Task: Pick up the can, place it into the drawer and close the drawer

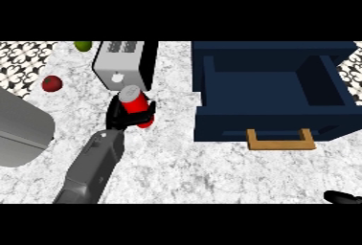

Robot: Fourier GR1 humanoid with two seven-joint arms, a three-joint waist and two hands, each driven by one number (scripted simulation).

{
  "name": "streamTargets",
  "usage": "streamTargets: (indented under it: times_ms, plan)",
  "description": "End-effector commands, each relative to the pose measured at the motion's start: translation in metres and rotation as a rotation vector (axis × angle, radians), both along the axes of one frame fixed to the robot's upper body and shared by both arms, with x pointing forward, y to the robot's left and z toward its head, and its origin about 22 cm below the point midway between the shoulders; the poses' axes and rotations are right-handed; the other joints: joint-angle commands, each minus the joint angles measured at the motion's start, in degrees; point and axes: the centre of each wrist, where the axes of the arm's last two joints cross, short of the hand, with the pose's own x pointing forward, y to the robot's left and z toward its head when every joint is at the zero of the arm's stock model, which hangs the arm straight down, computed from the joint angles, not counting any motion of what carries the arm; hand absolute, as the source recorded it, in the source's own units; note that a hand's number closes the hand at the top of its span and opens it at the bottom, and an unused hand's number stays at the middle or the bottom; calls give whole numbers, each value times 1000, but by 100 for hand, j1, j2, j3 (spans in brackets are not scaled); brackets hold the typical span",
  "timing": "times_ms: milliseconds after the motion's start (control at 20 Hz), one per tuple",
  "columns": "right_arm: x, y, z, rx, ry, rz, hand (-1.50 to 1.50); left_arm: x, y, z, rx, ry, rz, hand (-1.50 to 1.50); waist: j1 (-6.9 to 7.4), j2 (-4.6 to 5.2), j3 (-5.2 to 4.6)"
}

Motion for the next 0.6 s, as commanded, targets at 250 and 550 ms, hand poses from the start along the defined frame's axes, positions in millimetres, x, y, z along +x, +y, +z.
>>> streamTargets:
  times_ms: [250,550]
  plan:
    - [-7,-11,10,2,-2,-36,-150,29,-46,81,76,-65,-117,150,41,-31,4]
    - [-7,-4,14,-4,7,-6,-150,30,-93,150,43,-71,-147,150,14,-38,2]
